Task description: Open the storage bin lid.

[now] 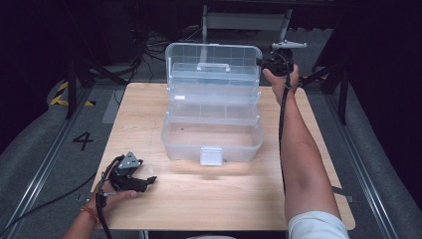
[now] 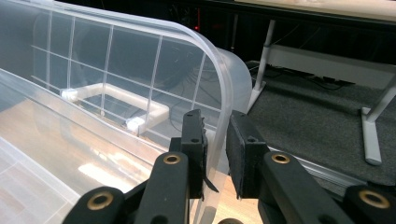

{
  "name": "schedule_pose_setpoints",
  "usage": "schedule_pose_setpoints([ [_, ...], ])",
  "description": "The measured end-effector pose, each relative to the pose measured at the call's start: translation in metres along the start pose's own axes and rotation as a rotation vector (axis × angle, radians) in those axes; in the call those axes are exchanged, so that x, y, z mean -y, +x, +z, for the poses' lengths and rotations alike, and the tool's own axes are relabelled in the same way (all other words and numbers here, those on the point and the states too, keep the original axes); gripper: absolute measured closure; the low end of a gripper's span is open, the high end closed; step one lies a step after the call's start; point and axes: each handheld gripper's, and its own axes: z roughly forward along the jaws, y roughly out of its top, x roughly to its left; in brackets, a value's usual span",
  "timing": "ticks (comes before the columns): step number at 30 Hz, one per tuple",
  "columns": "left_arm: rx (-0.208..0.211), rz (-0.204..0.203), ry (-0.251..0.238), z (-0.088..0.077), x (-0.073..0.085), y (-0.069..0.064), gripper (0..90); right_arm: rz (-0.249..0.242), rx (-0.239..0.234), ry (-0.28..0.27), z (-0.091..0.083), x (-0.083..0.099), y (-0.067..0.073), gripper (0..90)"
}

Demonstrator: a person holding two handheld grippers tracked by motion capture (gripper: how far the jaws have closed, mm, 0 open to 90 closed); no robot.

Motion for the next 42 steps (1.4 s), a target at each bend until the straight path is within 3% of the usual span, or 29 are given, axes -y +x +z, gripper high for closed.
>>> schedule_pose_setpoints([
  [29,-0.005,0.006,-0.001,0.001,-0.002,0.0,16.7,0.028,0.007,0.047,0.019,0.0,-0.008,76.6],
  [35,-0.006,0.001,-0.004,0.001,-0.001,-0.001,16.7,0.0,0.032,0.073,0.024,0.0,-0.006,75.0],
  [42,-0.004,-0.001,-0.004,0.001,-0.001,-0.001,16.8,0.006,0.04,0.081,0.027,0.001,-0.007,74.6],
])
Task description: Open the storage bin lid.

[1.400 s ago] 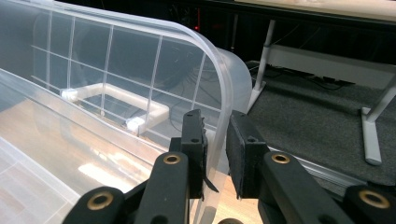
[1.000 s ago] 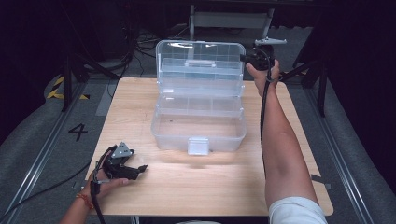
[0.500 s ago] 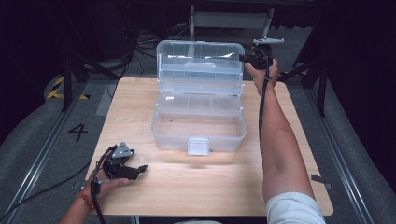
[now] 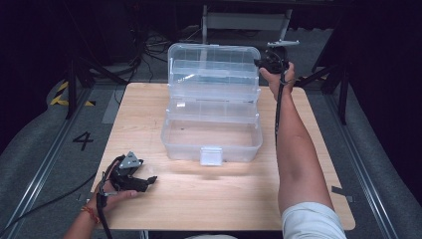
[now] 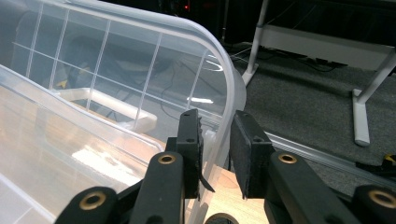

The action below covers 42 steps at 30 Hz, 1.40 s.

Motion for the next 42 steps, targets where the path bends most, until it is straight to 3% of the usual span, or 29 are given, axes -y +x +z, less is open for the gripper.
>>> schedule_pose_setpoints([
  [29,0.003,-0.004,0.0,0.0,0.0,0.0,16.8,0.017,0.017,0.05,0.016,0.009,-0.006,70.8],
  [36,0.002,-0.004,-0.001,0.0,0.0,0.0,16.8,0.055,-0.004,0.058,0.02,0.014,-0.01,69.6],
  [39,0.002,-0.005,-0.001,0.0,0.0,0.0,16.8,0.041,-0.018,0.075,0.02,0.016,-0.012,76.2],
  [42,0.0,-0.001,0.001,0.0,0.0,0.0,16.7,0.038,-0.025,0.072,0.019,0.016,-0.01,77.0],
])
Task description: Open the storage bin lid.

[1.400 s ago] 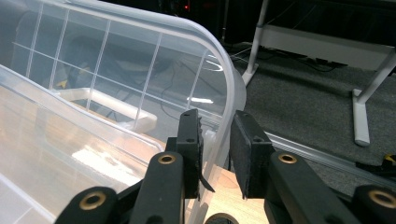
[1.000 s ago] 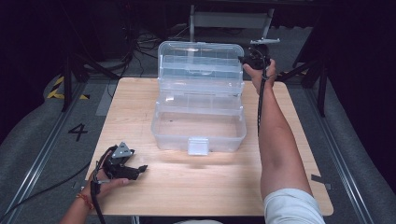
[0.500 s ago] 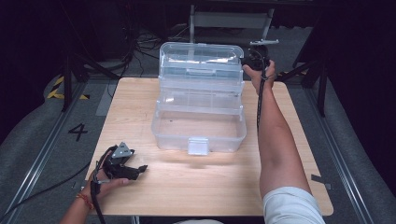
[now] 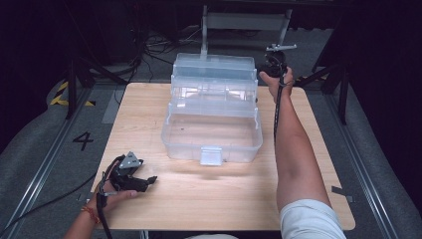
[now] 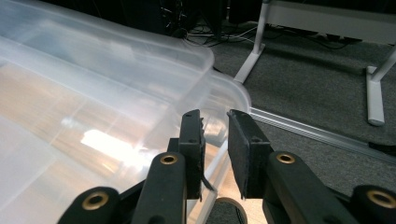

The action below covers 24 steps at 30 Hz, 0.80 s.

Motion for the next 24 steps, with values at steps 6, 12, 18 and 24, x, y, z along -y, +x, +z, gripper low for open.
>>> schedule_pose_setpoints([
  [6,-0.001,-0.008,0.001,0.0,0.0,-0.001,16.8,-0.009,0.004,0.005,0.0,0.001,0.003,77.7],
  [12,-0.001,-0.008,0.0,0.0,0.0,-0.001,16.8,-0.018,0.009,0.008,-0.003,0.002,0.003,76.0],
  [18,-0.001,-0.004,0.0,0.0,0.0,-0.001,16.8,-0.031,0.016,0.003,-0.009,0.003,0.004,74.4],
  [24,-0.001,-0.001,0.003,0.0,0.0,0.0,16.8,-0.051,0.024,-0.01,-0.023,0.006,0.004,71.8],
])
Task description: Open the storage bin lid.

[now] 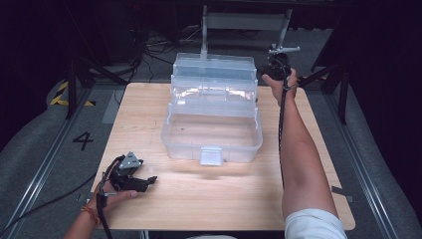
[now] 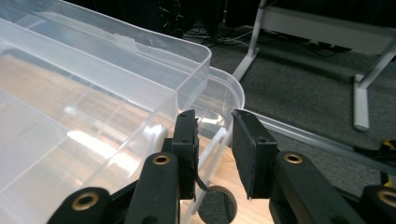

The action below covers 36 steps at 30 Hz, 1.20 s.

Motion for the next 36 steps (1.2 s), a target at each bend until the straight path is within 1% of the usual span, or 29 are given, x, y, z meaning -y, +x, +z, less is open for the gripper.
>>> schedule_pose_setpoints([
  [1,0.0,-0.002,0.001,0.0,0.0,0.0,16.8,-0.005,-0.004,0.0,-0.002,0.0,0.0,71.8],
  [2,-0.001,-0.002,0.001,0.0,0.0,0.0,16.8,-0.016,0.004,0.0,-0.006,0.001,0.001,70.8],
  [3,-0.001,-0.002,0.001,0.0,0.0,0.0,16.8,-0.016,0.004,0.0,-0.006,0.001,0.001,70.8],
  [4,0.0,-0.001,0.001,0.0,0.0,0.0,16.8,-0.02,0.005,-0.006,-0.011,0.002,0.001,70.1],
  [7,-0.002,-0.002,-0.002,0.0,0.0,0.0,16.8,-0.032,0.009,-0.01,-0.019,0.005,0.002,64.7],
  [8,-0.004,-0.002,-0.005,0.0,0.0,0.0,16.8,-0.039,0.007,-0.009,-0.022,0.007,0.003,64.5],
  [13,-0.004,-0.001,-0.007,0.001,0.0,0.0,16.8,-0.066,-0.009,-0.003,-0.036,0.016,0.004,57.2],
  [16,-0.003,-0.003,-0.005,0.0,0.0,0.0,16.8,-0.085,0.0,-0.009,-0.044,0.022,0.005,54.2],
  [18,-0.004,-0.001,-0.007,0.001,0.0,0.0,16.8,-0.075,-0.012,-0.024,-0.05,0.027,0.005,52.2],
  [20,-0.003,-0.005,-0.006,0.0,0.0,0.0,16.8,-0.086,-0.011,-0.018,-0.054,0.032,0.006,50.1],
  [21,-0.003,-0.001,-0.007,0.001,0.0,0.0,16.8,-0.093,-0.011,-0.014,-0.055,0.034,0.007,49.1],
  [23,-0.004,-0.001,-0.007,0.001,0.0,0.0,16.8,-0.104,-0.018,-0.005,-0.059,0.038,0.008,46.8],
  [25,-0.003,-0.004,-0.006,0.0,0.0,0.0,16.8,-0.107,-0.039,0.002,-0.063,0.043,0.012,43.6],
  [29,0.003,-0.006,-0.003,0.0,0.001,0.0,16.8,-0.161,-0.051,0.013,-0.074,0.053,0.022,41.7],
  [34,0.004,-0.005,-0.003,0.0,0.001,0.0,16.8,-0.183,-0.077,0.021,-0.088,0.067,0.028,38.8],
  [36,0.004,-0.005,-0.003,0.0,0.001,0.0,16.8,-0.19,-0.072,0.025,-0.094,0.073,0.029,38.3],
])
